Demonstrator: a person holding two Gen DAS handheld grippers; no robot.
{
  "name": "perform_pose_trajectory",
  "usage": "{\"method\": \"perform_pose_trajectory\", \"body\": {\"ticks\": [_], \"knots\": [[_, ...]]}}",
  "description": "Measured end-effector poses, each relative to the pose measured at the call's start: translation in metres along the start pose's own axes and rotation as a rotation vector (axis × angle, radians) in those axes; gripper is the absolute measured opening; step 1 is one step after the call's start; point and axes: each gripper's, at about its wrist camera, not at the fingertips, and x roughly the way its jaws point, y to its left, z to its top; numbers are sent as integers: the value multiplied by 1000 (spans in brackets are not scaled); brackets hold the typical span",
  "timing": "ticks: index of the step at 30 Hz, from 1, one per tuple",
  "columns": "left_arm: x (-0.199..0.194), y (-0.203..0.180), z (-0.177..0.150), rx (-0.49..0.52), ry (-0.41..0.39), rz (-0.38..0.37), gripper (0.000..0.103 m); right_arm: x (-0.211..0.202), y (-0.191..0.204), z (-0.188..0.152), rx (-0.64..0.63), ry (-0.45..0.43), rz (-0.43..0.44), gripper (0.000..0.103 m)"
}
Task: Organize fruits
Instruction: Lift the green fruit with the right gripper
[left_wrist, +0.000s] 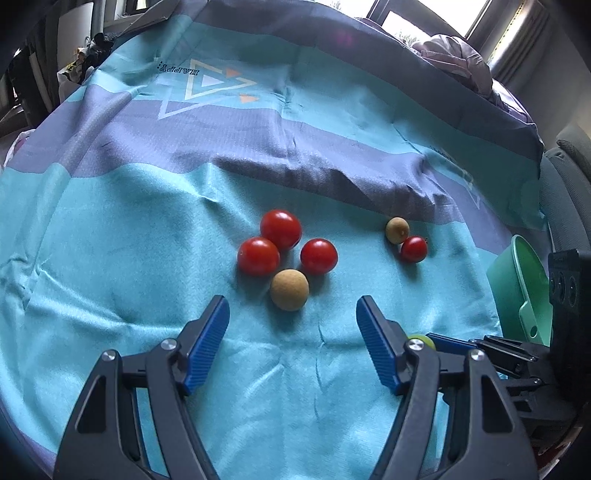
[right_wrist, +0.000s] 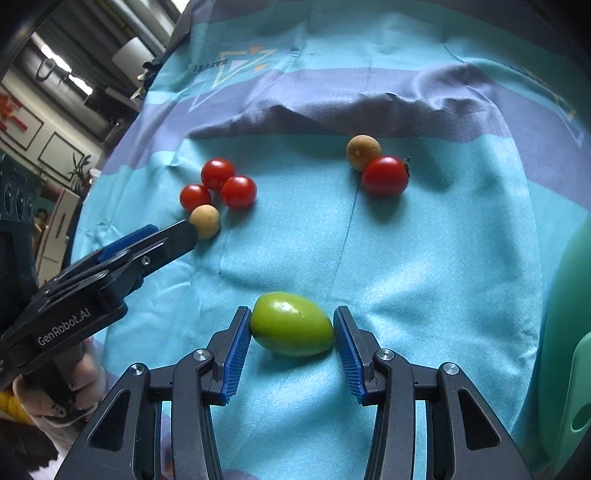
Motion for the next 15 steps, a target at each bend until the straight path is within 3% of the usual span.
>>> {"method": "perform_pose_trajectory", "body": {"ticks": [7,15], "knots": [[-7,-11,-2,12,2,-33,71,-24,-14,0,35,-75,64,47],[6,-33,-2,29,47,-139,71,-43,-30,14,131,-203,155,47]]}}
